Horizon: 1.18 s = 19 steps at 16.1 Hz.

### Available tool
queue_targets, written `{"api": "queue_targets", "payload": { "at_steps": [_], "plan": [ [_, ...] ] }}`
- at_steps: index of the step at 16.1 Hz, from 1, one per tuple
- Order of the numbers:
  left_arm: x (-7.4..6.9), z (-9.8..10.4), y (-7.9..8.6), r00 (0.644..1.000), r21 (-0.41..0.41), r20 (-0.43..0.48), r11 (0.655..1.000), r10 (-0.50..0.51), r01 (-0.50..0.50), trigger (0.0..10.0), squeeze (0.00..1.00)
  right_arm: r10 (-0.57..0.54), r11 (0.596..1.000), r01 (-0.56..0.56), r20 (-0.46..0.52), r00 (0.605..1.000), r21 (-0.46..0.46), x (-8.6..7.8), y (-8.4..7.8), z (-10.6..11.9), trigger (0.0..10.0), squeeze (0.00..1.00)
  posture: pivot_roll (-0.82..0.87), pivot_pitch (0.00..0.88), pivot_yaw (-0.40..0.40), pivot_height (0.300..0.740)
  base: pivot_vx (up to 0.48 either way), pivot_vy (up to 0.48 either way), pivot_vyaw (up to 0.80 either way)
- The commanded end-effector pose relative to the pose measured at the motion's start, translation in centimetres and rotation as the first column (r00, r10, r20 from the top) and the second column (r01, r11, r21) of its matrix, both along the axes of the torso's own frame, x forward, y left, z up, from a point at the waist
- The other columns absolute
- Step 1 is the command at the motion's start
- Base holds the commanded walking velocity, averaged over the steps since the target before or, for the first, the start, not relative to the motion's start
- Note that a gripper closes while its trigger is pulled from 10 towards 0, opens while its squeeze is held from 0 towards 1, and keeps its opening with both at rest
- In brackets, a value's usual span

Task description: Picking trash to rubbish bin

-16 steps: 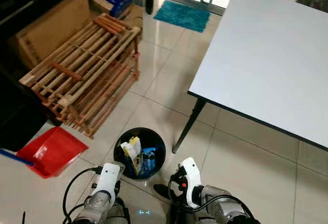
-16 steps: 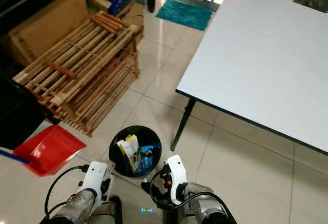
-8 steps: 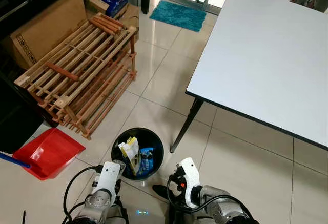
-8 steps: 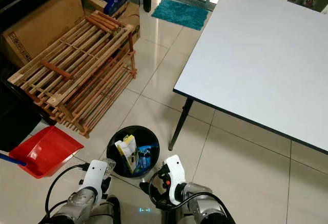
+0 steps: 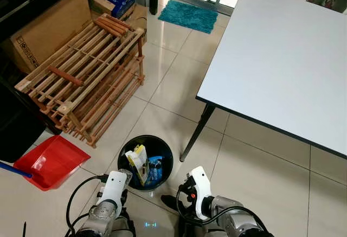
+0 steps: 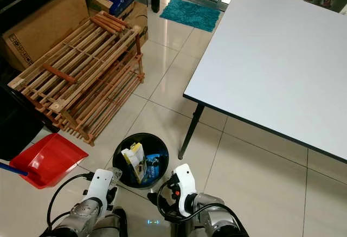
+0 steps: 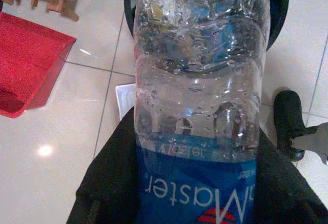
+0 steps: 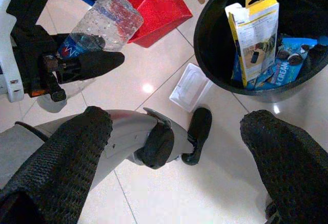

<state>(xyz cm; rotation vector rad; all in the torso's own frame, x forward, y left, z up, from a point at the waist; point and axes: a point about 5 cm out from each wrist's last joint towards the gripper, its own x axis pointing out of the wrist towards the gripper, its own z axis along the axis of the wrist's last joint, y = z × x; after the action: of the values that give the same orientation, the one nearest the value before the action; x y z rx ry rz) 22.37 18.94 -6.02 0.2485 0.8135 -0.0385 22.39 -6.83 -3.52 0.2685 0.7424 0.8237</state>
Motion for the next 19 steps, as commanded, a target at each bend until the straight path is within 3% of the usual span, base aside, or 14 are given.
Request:
{"api": "queue_targets", "payload": {
  "at_steps": [1, 19],
  "plan": [
    [-0.72, -0.49, -0.09, 1.0, -0.004, -0.031, 1.0, -0.004, 0.003, 10.0, 0.0, -0.017, 1.0, 0.017, -0.021, 1.0, -0.001, -0.52, -0.34, -0.43, 10.0, 0.0, -0.03, 0.227, -0.114, 0.74, 0.0, 0.0, 0.0],
    [-0.8, -0.59, -0.24, 0.999, -0.007, -0.047, 1.0, -0.004, 0.003, 10.0, 0.0, -0.002, 1.0, 0.002, -0.023, 1.0, 0.002, -0.54, -0.08, -0.36, 10.0, 0.0, -0.03, 0.224, -0.113, 0.74, 0.279, 0.0, 0.0]
  ]
}}
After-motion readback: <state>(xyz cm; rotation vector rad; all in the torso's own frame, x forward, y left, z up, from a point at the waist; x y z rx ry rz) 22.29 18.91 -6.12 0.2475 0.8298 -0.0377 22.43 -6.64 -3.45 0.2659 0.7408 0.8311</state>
